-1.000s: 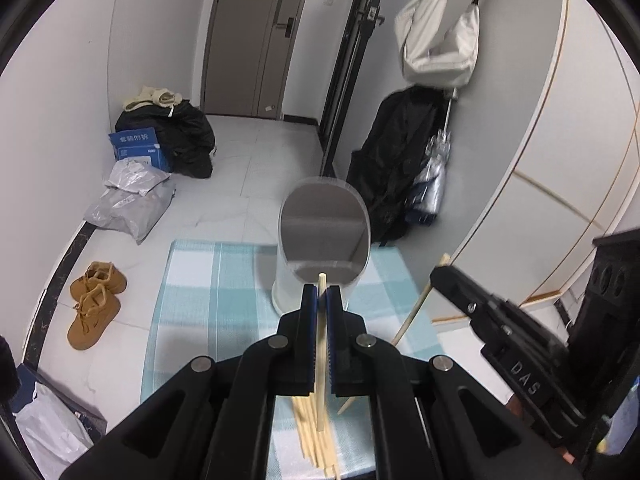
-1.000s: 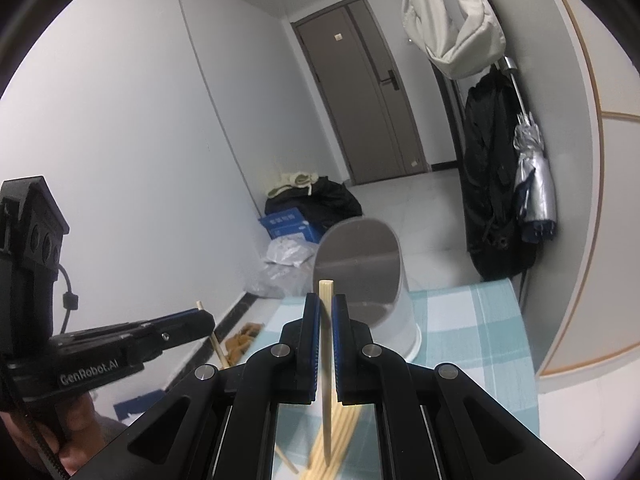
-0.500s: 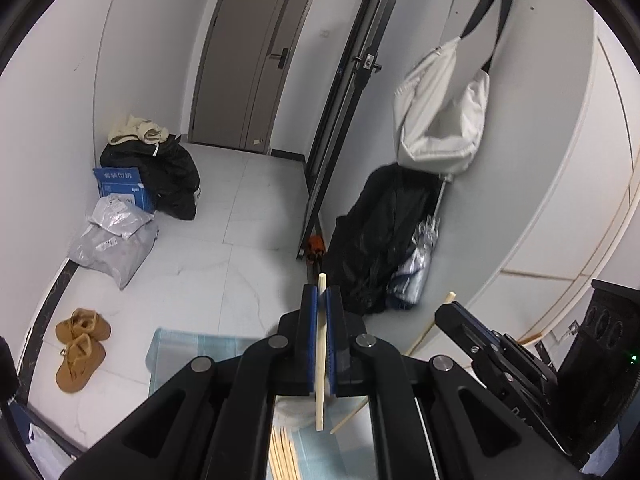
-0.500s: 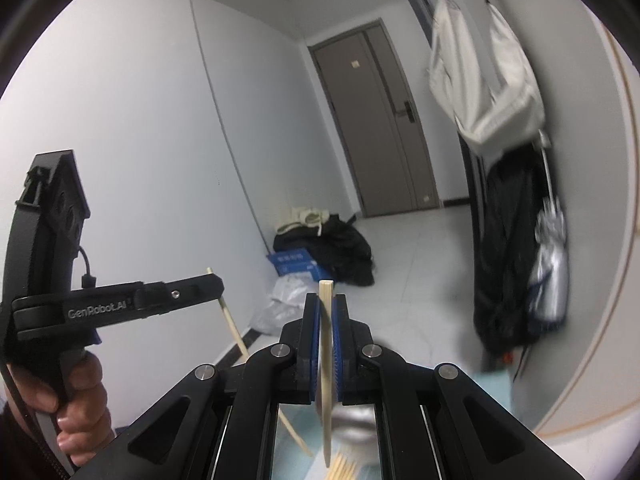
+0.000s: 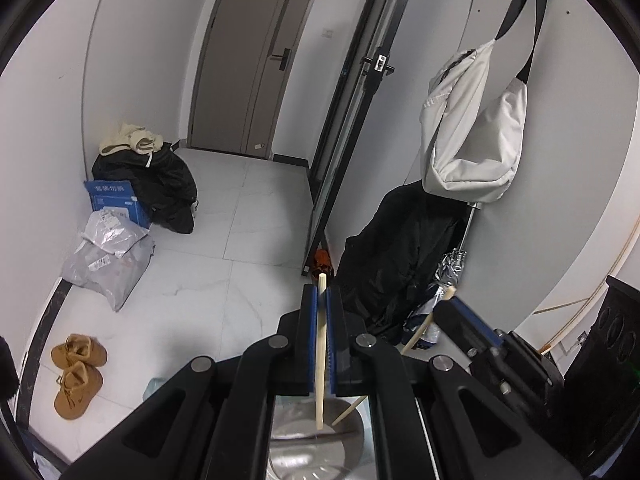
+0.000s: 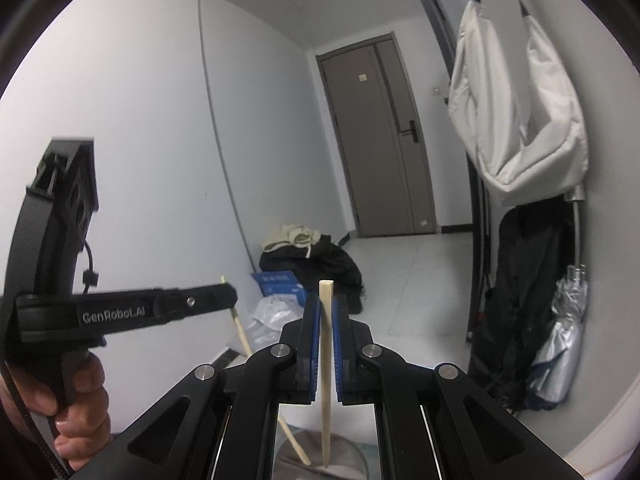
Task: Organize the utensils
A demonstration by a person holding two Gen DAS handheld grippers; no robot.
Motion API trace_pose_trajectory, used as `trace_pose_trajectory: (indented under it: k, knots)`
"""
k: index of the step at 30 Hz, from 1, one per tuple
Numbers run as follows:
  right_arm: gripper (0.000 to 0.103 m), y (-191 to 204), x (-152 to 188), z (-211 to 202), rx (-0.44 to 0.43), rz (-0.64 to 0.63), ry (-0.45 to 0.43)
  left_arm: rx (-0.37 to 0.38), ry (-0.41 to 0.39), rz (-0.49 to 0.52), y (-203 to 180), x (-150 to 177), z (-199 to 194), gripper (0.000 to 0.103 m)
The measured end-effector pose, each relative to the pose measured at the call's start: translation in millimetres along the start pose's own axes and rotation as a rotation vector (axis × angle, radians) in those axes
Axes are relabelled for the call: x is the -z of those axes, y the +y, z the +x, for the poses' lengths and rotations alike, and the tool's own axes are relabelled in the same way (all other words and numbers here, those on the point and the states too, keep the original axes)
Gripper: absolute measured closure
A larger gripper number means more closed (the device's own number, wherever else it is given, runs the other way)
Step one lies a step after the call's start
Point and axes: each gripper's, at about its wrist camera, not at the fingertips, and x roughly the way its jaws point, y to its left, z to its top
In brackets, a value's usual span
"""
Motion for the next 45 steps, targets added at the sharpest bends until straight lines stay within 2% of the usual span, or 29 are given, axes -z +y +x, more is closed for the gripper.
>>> trace_pose_trajectory:
  k: [5, 15, 24, 26, 27, 28, 29, 31, 35, 37, 39, 42, 45]
  knots:
    - [0.098, 0, 16, 16, -0.004, -0.04, 0.025, 0.029, -0.004, 0.032, 2, 0, 14, 0.103]
    - [0.098, -9, 53, 29, -0.04, -0.046, 0.094, 0.064, 0.077, 0.039, 11, 22, 37, 0.103]
    - [0.097, -5, 73, 36, -0.096, -0.015, 0.19, 0.033, 0.147, 0.033, 15, 36, 49, 0.102]
    - [0.095, -3, 76, 35, -0.112, -0.008, 0.204, 0.009, 0.191, 0.028, 15, 38, 53, 0.098]
    - [0.095, -2, 76, 34, -0.116, -0.006, 0.206, -0.007, 0.192, 0.034, 15, 40, 53, 0.091]
    - [0.095, -3, 76, 33, -0.125, 0.001, 0.21, -0.027, 0.186, 0.036, 15, 42, 51, 0.079]
    - [0.095, -4, 75, 32, -0.13, 0.009, 0.213, -0.034, 0.172, 0.03, 15, 43, 46, 0.072]
    - [0.091, -6, 76, 26, -0.114, 0.02, 0.217, -0.034, 0.138, 0.016, 17, 44, 36, 0.047]
    - [0.072, -14, 76, 7, -0.065, 0.057, 0.206, -0.086, 0.096, 0.002, 18, 45, 18, 0.043]
    - [0.07, -16, 75, -3, -0.044, 0.071, 0.198, -0.105, 0.095, -0.007, 19, 46, 11, 0.043]
    - [0.063, -18, 75, -15, -0.025, 0.09, 0.188, -0.125, 0.087, -0.017, 19, 49, 6, 0.042]
    - [0.054, -17, 73, -31, 0.004, 0.103, 0.187, -0.157, 0.062, -0.036, 17, 55, -9, 0.033]
    - [0.05, -12, 74, -49, 0.017, 0.106, 0.169, -0.188, 0.032, -0.049, 13, 63, -24, 0.033]
